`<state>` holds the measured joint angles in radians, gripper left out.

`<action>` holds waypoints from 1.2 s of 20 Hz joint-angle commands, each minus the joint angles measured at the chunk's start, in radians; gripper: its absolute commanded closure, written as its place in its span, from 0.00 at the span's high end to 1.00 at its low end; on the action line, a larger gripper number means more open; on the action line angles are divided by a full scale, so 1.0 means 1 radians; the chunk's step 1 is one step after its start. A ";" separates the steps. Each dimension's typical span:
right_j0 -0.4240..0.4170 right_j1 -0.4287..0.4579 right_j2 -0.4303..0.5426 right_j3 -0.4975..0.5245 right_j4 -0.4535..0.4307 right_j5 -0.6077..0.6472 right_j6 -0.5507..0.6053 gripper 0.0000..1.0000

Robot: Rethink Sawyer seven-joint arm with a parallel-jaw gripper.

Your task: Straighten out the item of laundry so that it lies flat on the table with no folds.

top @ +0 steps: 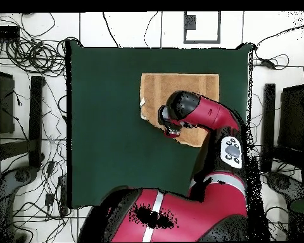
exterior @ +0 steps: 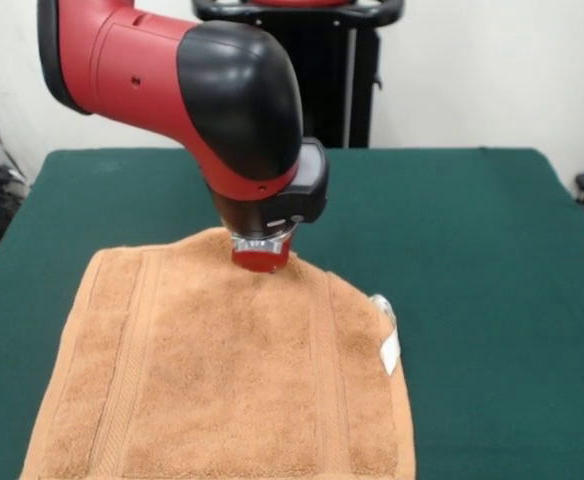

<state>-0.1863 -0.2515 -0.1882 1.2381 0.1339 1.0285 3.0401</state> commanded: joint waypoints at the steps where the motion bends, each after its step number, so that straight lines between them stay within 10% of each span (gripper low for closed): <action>1: 0.056 -0.031 0.064 -0.011 0.029 0.151 0.077 0.00; 24: 0.069 -0.036 0.065 -0.065 0.050 0.301 0.103 0.00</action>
<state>-0.1626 -0.2536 -0.1882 1.1818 0.1422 1.2157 3.0401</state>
